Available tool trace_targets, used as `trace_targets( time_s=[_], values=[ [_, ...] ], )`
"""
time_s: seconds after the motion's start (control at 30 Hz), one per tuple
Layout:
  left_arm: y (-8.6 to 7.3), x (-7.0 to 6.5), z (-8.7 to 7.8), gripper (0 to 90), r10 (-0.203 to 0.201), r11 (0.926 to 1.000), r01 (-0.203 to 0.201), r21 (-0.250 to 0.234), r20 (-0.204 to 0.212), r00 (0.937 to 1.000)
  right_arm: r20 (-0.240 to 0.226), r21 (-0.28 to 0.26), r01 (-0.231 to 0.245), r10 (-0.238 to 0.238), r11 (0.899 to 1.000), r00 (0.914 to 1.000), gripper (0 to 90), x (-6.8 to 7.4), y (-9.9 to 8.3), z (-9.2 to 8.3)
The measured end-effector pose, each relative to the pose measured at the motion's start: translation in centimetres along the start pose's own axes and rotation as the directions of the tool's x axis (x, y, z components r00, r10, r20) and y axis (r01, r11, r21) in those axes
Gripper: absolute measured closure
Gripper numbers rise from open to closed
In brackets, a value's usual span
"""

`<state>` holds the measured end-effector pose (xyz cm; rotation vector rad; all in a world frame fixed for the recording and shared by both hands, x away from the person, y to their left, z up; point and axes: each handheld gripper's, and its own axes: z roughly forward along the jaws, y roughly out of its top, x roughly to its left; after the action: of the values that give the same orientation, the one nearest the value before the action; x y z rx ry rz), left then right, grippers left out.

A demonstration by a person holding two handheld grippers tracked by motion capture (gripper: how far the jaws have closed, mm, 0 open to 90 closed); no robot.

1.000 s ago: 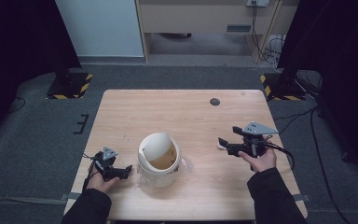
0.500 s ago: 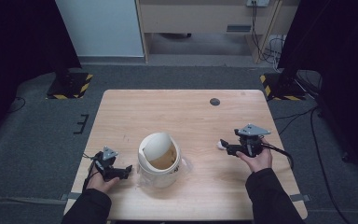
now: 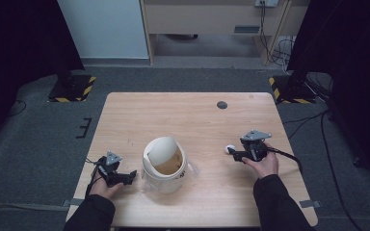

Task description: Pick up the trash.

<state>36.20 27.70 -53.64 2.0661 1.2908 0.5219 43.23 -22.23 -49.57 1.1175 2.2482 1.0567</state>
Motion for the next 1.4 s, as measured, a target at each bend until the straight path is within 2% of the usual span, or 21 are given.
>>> trace_targets(
  time_s=[0.3,0.5,0.8,1.03,1.4],
  values=[
    [0.0,0.0,0.0,0.0,0.0,1.0,0.0,0.0,0.0,1.0,-0.01,0.059,0.005,-0.004,0.998,0.9999,37.9,-0.1,-0.3,1.5],
    [0.0,0.0,0.0,0.0,0.0,1.0,0.0,0.0,0.0,1.0,-0.015,0.116,0.001,0.0,0.993,0.9999,43.3,-0.1,-0.5,2.6],
    [0.0,0.0,0.0,0.0,0.0,1.0,0.0,0.0,0.0,1.0,-0.028,0.135,-0.002,0.006,0.991,0.9996,45.4,0.0,-0.6,3.0],
    [0.0,0.0,0.0,0.0,0.0,1.0,0.0,0.0,0.0,1.0,-0.039,0.159,-0.002,0.008,0.987,0.9992,51.2,0.0,-0.7,3.4],
    [0.0,0.0,0.0,0.0,0.0,1.0,0.0,0.0,0.0,1.0,-0.05,0.175,-0.008,0.017,0.985,0.9986,66.2,0.0,-0.5,3.3]
  ],
)
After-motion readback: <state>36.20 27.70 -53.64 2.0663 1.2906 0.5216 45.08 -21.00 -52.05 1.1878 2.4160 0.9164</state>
